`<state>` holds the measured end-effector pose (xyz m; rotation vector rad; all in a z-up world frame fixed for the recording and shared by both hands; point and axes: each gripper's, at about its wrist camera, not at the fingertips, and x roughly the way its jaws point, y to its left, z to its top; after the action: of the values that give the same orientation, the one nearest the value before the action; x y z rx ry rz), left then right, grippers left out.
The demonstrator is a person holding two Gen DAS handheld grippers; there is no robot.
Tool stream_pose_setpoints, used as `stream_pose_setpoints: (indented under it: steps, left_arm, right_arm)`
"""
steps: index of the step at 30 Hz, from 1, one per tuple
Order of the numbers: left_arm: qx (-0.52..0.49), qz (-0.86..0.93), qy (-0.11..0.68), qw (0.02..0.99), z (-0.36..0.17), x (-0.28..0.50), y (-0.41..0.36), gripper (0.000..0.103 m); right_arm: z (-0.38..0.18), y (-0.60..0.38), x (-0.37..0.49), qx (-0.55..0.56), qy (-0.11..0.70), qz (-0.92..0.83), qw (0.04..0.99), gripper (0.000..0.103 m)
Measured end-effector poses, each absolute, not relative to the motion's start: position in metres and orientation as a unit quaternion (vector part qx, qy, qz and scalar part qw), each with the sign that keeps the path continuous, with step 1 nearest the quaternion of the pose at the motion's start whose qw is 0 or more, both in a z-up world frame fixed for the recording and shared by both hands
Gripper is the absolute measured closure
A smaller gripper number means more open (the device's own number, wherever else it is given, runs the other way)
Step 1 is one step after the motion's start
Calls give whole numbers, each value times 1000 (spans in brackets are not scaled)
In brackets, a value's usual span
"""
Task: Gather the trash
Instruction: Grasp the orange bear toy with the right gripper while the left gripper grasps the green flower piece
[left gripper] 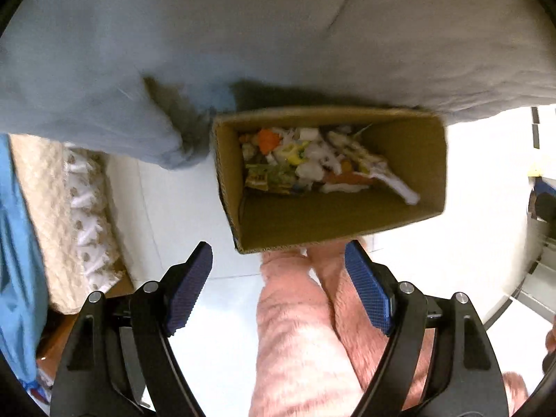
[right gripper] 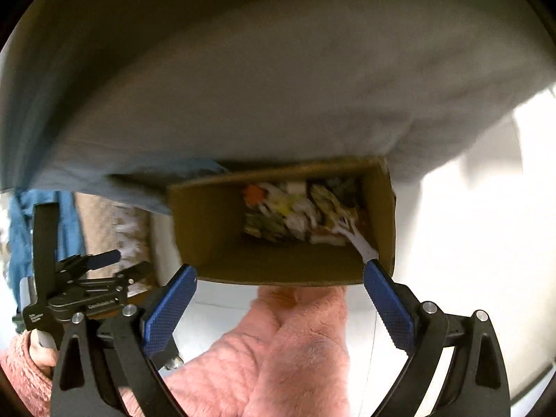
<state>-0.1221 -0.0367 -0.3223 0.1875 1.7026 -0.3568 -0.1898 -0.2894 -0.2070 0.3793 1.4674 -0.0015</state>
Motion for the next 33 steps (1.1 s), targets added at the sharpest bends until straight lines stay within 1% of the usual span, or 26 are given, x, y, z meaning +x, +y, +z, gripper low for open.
stream_pose_setpoints:
  steps: [2,5,8,9,10,12,14,18,19,23,27,28,29,30,33]
  left_arm:
    - [93,-171,728,657,-278,-124,-39,26]
    - [99,-194,687,694,-213,-124,-42,26]
    - [99,-190,629,747,-157,-117,-45,26]
    - [100,-182,609,765,-143,-112,-45,26]
    - [96,-171,585,787,-127,-105,-46,22]
    - [92,-155,555,812,-110,-96,-46,20]
    - [78,-152,550,818,-101,-83,-47,20]
    - [65,-142,557,815,-96,-70,-45,20]
    - [66,-140,558,816,-95,-71,-44,20]
    - [55,-120,572,809,-98,-72,-32,20]
    - [40,-105,586,802,-104,-76,-18,20]
    - [38,-103,587,802,-105,-76,-16,20]
    - [38,-100,588,802,-106,-76,-15,20]
    - [38,-98,587,803,-106,-76,-14,20]
    - [33,-100,589,801,-108,-74,-17,20]
  right_arm:
    - [-168,-290,-188,175,643,20,745,8]
    - [-98,-293,-180,192,582,73,786,8]
    - [-55,-300,-157,180,527,70,828,6]
    - [-49,-302,-149,177,516,64,836,5]
    - [-43,-304,-132,176,505,56,843,5]
    - [-43,-308,-102,180,497,56,847,5]
    - [-46,-309,-72,173,489,38,854,5]
    - [-63,-312,-18,158,505,11,849,6]
    - [-69,-311,-9,153,511,12,846,7]
    - [-83,-298,11,128,537,-1,834,26]
    - [-87,-289,25,105,528,-32,842,32]
    - [-87,-284,29,90,528,-40,844,39]
    - [-87,-279,30,69,529,-45,845,57]
    - [-87,-273,30,35,532,-49,845,65]
    - [-87,-274,18,29,535,-25,844,65]
